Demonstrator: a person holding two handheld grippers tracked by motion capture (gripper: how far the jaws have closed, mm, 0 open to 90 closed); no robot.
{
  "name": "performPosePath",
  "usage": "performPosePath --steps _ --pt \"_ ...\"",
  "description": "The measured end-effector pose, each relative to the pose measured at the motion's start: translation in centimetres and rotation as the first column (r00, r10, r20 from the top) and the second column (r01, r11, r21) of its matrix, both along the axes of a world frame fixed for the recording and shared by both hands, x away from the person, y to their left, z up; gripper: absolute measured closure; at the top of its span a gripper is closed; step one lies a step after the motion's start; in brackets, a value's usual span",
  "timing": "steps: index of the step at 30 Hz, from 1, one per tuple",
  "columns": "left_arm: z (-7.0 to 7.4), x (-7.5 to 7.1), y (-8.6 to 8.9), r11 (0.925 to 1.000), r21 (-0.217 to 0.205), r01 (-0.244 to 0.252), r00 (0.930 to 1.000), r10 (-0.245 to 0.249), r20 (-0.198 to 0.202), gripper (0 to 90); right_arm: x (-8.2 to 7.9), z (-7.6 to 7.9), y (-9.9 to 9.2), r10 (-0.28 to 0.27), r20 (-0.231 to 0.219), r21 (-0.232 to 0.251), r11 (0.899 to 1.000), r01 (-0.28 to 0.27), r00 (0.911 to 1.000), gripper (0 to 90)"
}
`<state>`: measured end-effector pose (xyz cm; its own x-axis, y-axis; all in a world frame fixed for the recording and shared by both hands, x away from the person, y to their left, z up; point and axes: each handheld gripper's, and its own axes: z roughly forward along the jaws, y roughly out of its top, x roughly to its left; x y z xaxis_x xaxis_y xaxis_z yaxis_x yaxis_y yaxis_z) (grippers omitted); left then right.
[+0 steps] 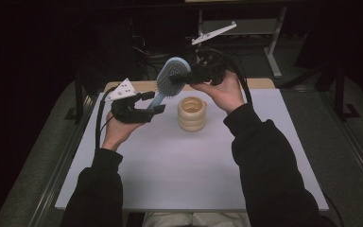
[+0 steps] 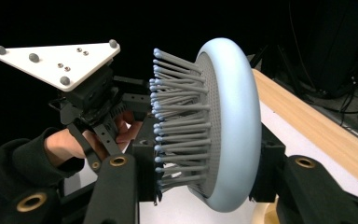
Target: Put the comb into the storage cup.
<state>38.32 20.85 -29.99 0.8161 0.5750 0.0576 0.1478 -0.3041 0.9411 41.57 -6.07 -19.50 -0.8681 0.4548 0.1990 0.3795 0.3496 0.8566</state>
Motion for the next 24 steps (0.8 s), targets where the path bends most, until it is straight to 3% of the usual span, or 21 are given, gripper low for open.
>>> performPosePath --steps 9,14,24 --pt "0.2 0.0 0.9 0.999 -0.037 -0.025 0.9997 0.025 -0.001 11.8 0.3 0.9 -0.5 -0.02 0.025 -0.015 1.0 0.02 0.9995 54.3" --pt "0.0 0.2 1.4 0.9987 -0.032 -0.04 0.9989 0.039 -0.025 0.0 0.4 1.4 -1.2 -0.038 0.035 -0.021 0.999 0.039 0.9987 54.3" --pt "-0.3 0.0 3.1 0.998 -0.034 -0.053 0.9977 0.052 -0.043 0.0 0.7 2.3 -3.2 -0.09 0.061 -0.034 0.995 0.092 0.9941 54.1"
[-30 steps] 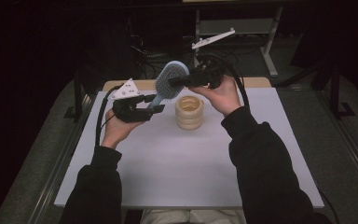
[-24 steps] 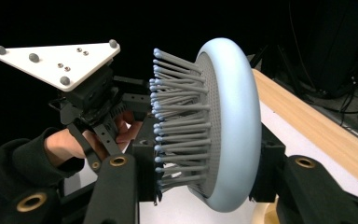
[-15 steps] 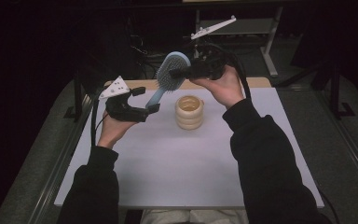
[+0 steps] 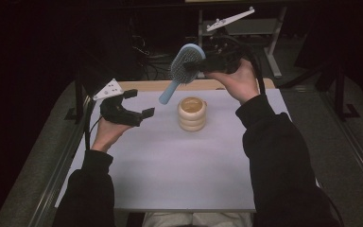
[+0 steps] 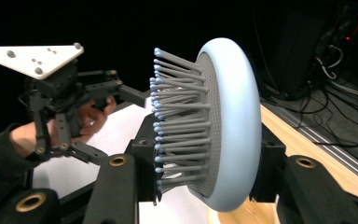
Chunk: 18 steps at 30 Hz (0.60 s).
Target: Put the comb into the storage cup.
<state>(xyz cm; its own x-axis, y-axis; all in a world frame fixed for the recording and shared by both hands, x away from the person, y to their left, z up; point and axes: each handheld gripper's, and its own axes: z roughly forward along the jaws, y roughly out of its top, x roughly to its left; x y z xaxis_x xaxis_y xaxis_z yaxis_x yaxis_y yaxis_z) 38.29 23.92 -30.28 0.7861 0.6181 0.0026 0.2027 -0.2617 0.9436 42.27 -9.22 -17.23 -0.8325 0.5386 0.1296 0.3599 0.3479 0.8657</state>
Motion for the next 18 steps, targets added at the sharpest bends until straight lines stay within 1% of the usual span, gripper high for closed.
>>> performPosePath --steps 2,3,8,11,18 --pt "-0.1 -0.1 0.3 1.0 0.006 -0.007 1.0 0.007 0.004 0.0 0.1 0.1 -0.5 -0.015 0.003 0.0 1.0 0.015 0.9999 54.1" --pt "-0.1 -0.2 0.5 0.9999 0.016 -0.006 1.0 0.006 0.005 0.0 0.1 0.2 -0.6 -0.021 0.006 0.002 1.0 0.021 0.9998 54.1" --pt "-0.7 -0.6 1.1 0.9995 0.031 0.0 1.0 0.0 0.008 0.0 0.3 0.3 -1.6 -0.049 0.014 0.001 0.999 0.049 0.9987 54.0" --pt "-0.9 -0.7 1.5 0.9993 0.038 -0.005 0.9999 0.005 0.01 0.0 0.3 0.4 -2.0 -0.061 0.023 -0.004 0.998 0.061 0.9979 54.0" --pt "-1.7 -0.9 2.9 0.9993 0.025 -0.03 0.9996 0.029 0.002 0.0 0.3 0.4 -3.0 -0.088 0.029 -0.02 0.996 0.088 0.9957 53.9"
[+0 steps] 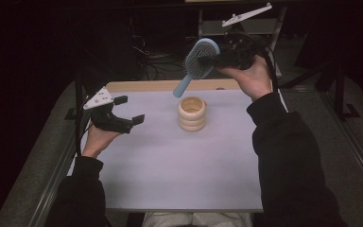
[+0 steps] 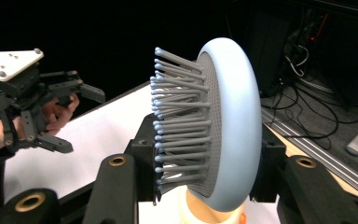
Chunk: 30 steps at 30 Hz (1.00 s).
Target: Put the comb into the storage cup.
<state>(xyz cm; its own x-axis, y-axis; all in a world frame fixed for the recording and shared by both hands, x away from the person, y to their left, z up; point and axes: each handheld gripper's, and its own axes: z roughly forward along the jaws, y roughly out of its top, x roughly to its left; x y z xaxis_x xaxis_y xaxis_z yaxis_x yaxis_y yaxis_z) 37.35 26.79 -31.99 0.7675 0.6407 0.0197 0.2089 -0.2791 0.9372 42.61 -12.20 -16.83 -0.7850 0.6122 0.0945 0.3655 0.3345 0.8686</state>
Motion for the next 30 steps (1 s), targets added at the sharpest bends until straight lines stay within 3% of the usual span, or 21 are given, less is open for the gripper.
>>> performPosePath --steps 18,30 --pt "-2.0 -1.2 3.7 0.9959 -0.032 -0.085 0.9961 0.085 0.022 0.0 0.7 -1.5 -1.9 -0.057 -0.013 -0.023 0.998 0.057 0.9983 53.8" --pt "-2.9 -2.1 6.5 0.9864 -0.095 -0.134 0.9909 0.134 0.001 0.0 1.5 -3.2 -1.6 -0.064 -0.03 -0.051 0.997 0.062 0.9975 53.7"
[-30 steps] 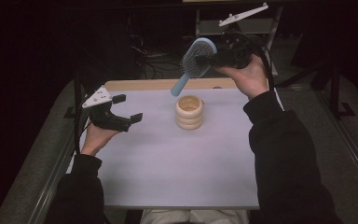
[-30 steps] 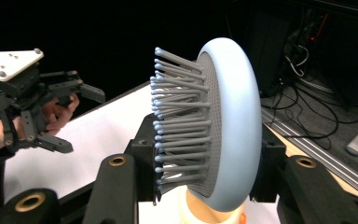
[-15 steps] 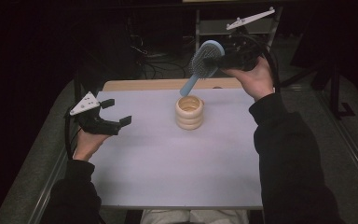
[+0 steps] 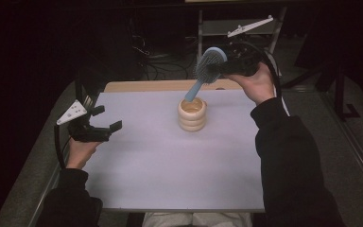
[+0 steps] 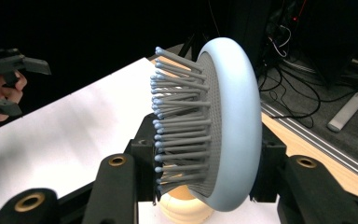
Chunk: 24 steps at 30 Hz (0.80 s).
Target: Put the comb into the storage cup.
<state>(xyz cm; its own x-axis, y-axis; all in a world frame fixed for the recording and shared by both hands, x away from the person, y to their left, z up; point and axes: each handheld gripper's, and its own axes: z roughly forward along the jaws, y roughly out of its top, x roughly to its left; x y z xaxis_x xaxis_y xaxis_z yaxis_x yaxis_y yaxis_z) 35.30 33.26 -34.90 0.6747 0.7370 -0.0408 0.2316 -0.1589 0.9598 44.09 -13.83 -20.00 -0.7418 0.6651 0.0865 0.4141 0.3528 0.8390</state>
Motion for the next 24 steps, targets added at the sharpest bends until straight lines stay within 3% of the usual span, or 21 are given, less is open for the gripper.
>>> performPosePath --steps 7,11,24 --pt "-0.9 -0.3 1.0 0.9997 -0.008 -0.024 0.9996 0.023 -0.015 0.0 0.4 -1.0 0.3 0.0 -0.012 -0.012 1.0 0.0 0.9999 53.7" --pt "-1.4 -0.5 1.4 0.999 -0.04 -0.022 0.9997 0.021 -0.01 0.0 0.6 -1.6 0.3 -0.002 -0.018 -0.021 1.0 0.002 0.9998 53.7" --pt "-2.5 -1.2 2.5 0.9958 -0.075 -0.052 0.9985 0.051 -0.022 0.0 1.1 -3.6 0.4 -0.005 -0.041 -0.047 0.999 0.003 0.9992 53.6"
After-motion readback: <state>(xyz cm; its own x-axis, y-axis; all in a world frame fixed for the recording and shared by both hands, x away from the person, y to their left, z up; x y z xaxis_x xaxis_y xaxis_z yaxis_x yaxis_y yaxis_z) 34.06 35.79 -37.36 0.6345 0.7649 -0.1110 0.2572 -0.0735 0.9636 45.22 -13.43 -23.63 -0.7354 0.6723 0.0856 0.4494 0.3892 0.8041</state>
